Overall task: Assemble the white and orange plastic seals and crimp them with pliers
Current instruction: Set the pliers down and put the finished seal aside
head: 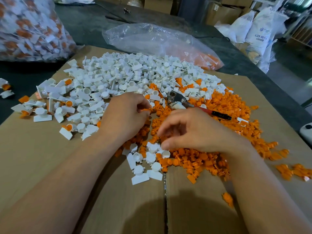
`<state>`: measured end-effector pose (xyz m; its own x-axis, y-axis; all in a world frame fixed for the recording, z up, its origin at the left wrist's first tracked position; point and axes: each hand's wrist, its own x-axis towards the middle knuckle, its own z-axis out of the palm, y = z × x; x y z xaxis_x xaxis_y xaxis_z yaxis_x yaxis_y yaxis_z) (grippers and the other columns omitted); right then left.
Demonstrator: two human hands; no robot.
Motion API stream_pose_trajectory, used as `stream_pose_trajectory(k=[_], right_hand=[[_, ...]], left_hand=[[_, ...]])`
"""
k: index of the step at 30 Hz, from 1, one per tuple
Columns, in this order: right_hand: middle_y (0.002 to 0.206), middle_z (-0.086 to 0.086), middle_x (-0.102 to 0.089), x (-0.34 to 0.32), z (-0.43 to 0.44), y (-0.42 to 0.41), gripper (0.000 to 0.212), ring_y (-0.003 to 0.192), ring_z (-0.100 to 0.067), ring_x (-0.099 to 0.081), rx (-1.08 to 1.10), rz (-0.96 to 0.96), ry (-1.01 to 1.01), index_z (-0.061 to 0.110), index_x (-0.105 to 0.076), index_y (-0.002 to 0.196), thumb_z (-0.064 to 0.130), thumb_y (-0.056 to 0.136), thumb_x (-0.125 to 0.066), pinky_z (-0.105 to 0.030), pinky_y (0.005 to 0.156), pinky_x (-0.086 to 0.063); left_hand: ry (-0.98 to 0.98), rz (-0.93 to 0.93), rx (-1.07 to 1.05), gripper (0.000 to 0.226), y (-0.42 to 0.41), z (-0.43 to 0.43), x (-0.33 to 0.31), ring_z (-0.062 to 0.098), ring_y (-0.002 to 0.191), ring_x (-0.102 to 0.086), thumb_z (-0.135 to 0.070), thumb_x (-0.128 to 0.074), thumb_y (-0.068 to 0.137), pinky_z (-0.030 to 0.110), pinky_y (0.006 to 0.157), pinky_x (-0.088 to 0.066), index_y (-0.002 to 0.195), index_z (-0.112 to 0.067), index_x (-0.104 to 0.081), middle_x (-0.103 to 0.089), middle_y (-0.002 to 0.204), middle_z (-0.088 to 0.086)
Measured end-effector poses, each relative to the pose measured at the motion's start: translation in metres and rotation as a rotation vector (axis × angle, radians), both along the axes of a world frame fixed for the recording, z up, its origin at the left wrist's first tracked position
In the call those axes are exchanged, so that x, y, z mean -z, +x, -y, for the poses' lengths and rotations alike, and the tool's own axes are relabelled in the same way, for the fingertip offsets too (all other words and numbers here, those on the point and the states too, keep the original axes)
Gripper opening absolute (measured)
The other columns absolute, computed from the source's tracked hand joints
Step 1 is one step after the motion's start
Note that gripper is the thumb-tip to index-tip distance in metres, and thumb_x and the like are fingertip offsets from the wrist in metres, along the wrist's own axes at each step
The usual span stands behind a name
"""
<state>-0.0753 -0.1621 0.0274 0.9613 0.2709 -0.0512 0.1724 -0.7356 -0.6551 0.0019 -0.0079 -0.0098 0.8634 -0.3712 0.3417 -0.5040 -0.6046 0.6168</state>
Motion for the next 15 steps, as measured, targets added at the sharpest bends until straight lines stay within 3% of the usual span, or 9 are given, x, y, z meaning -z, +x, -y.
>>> stream_pose_trajectory(k=[4, 10, 15], right_hand=[[0.08, 0.015, -0.053, 0.009, -0.011, 0.004, 0.027, 0.071, 0.003, -0.049, -0.085, 0.015, -0.149, 0.023, -0.07, 0.095, 0.032, 0.071, -0.077, -0.009, 0.062, -0.039], [0.074, 0.017, -0.048, 0.014, -0.015, 0.007, 0.017, 0.067, 0.009, -0.046, -0.078, 0.047, -0.241, 0.019, -0.069, 0.092, 0.03, 0.08, -0.069, -0.008, 0.06, -0.036], [0.079, 0.014, -0.048, 0.013, -0.012, 0.009, 0.011, 0.073, -0.001, -0.045, -0.037, 0.12, -0.264, 0.015, -0.068, 0.09, 0.022, 0.086, -0.062, -0.02, 0.066, -0.036]], left_hand=[[-0.01, -0.003, 0.002, 0.007, 0.001, 0.002, 0.002, 0.006, 0.072, -0.048, -0.015, -0.067, 0.081, 0.018, 0.061, -0.031, 0.088, -0.016, -0.07, -0.052, 0.078, -0.011], [-0.105, -0.082, 0.054, 0.006, 0.001, 0.001, -0.001, -0.007, 0.067, -0.05, -0.014, -0.065, 0.083, -0.001, 0.059, -0.033, 0.079, -0.019, -0.068, -0.055, 0.073, -0.02], [-0.241, -0.206, 0.068, 0.021, -0.003, 0.0, -0.006, -0.011, 0.051, -0.051, -0.015, -0.066, 0.084, 0.003, 0.037, -0.032, 0.068, -0.029, -0.062, -0.056, 0.064, -0.016]])
